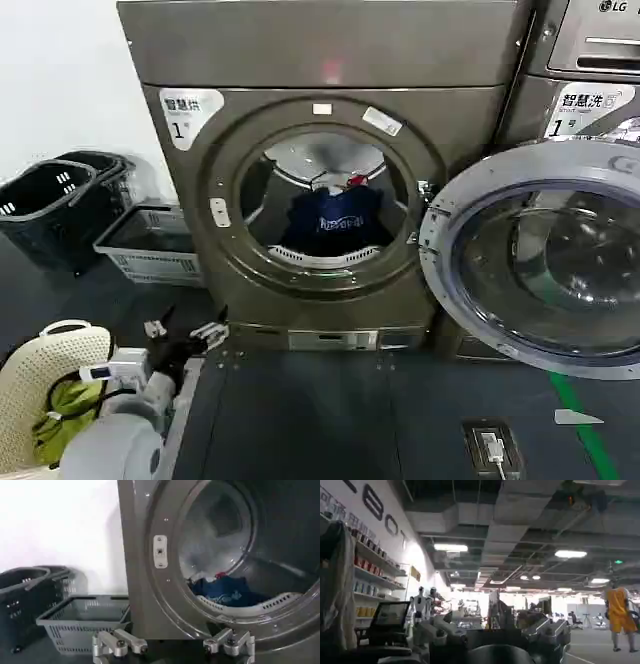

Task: Grasp the clothes from the dryer.

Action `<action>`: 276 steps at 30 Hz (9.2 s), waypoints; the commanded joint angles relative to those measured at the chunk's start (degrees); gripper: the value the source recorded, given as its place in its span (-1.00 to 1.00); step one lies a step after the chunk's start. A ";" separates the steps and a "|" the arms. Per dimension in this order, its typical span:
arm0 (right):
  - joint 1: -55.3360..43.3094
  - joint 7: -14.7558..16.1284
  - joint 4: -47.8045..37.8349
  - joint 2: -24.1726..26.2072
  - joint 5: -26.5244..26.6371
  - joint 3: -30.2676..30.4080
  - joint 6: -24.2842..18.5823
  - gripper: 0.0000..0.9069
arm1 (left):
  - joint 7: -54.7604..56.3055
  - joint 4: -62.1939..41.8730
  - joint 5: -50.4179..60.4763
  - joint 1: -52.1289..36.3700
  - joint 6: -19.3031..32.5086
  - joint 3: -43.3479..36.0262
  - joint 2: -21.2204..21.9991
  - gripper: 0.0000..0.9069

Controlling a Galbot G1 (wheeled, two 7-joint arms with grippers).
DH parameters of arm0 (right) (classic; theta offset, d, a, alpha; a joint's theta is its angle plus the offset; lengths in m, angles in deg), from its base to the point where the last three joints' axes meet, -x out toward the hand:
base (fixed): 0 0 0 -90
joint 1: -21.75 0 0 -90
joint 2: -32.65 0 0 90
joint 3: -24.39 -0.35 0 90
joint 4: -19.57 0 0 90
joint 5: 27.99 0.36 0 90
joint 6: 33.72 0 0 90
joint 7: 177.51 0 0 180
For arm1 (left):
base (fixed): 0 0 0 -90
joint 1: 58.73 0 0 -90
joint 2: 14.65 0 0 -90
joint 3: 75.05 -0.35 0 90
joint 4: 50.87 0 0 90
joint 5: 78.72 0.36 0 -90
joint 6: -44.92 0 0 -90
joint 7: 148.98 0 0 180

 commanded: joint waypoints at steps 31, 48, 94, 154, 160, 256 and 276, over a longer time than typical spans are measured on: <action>0.40 -4.23 -1.39 -0.58 2.88 0.98 -5.07 1.00 | -0.55 -0.21 0.89 0.09 -2.81 -0.54 0.32 1.00; 0.42 -4.22 -1.96 -0.79 2.83 0.85 -5.23 1.00 | -1.56 -0.21 1.69 0.26 -2.81 -0.41 0.30 1.00; 1.20 -6.98 -2.68 -1.44 6.14 -0.43 -7.69 1.00 | 0.71 -0.72 4.73 -0.85 -2.81 -4.26 0.22 1.00; 0.79 -6.86 -1.69 -2.58 5.93 0.08 -7.71 1.00 | 2.40 -2.49 2.96 -0.95 -2.81 -5.19 1.10 1.00; 0.64 -6.86 -1.74 -2.53 5.88 0.36 -7.70 1.00 | 2.38 -2.52 3.04 -0.90 -2.81 -5.12 1.14 1.00; -0.78 -4.22 -0.28 -3.03 2.75 5.75 -9.68 1.00 | -76.52 -66.75 83.72 -56.74 49.87 -8.73 4.98 1.00; -1.34 -4.44 0.50 -2.94 2.84 6.88 -9.59 1.00 | -76.48 -76.97 77.01 -58.09 47.79 -10.66 4.57 1.00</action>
